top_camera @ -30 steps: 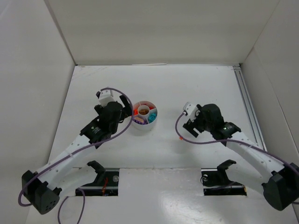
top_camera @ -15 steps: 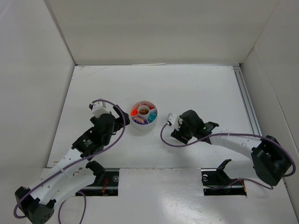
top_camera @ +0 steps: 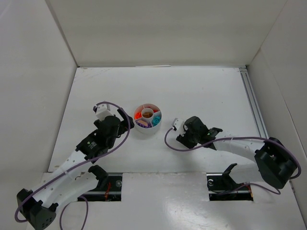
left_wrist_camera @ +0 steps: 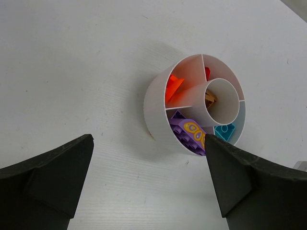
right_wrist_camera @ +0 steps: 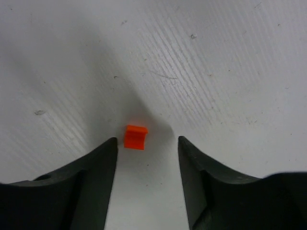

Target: Sort the legos into containers by color

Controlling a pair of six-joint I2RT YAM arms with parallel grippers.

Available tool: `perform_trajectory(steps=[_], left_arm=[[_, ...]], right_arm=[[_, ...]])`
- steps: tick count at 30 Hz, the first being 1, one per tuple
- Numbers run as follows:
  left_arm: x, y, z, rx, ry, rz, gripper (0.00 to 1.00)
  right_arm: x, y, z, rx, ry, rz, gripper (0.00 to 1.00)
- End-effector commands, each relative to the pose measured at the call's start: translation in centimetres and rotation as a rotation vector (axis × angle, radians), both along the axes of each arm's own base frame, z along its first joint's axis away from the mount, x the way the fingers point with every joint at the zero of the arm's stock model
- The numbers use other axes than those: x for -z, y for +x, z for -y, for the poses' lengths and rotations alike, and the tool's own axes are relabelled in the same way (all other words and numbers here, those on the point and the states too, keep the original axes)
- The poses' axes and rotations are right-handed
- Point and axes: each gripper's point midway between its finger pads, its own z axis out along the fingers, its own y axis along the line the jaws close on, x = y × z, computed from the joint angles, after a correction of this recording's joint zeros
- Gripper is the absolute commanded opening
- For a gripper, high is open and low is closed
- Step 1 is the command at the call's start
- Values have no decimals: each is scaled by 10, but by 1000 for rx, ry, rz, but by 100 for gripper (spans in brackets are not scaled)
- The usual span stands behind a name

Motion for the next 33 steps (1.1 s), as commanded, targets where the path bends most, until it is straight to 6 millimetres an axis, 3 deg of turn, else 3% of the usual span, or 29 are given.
perform_trajectory(steps=[1, 2, 5, 13, 16, 21, 26, 28, 33], left_arm=[[-9, -1, 0, -8, -25, 26, 100], [-9, -1, 0, -8, -25, 26, 100], [-9, -1, 0, -8, -25, 26, 100], [-9, -1, 0, -8, -25, 26, 100], [-9, -1, 0, -8, -25, 26, 100], [-9, -1, 0, -8, -25, 26, 100], [-8, 0, -4, -34, -29, 25, 100], [-7, -1, -5, -52, -39, 18, 100], [-13, -3, -14, -99, -70, 50, 100]], right_arm=[[-1, 7, -2, 53, 17, 32, 59], [-1, 7, -2, 53, 16, 31, 51], [2, 9, 0, 73, 10, 39, 44], [6, 8, -2, 68, 17, 36, 33], [6, 7, -3, 62, 24, 30, 24], [2, 3, -13, 27, 58, 39, 10], [-6, 2, -30, -35, 118, 49, 5], [-14, 2, -36, -62, 147, 55, 5], [-88, 13, -70, -190, 310, 192, 5]])
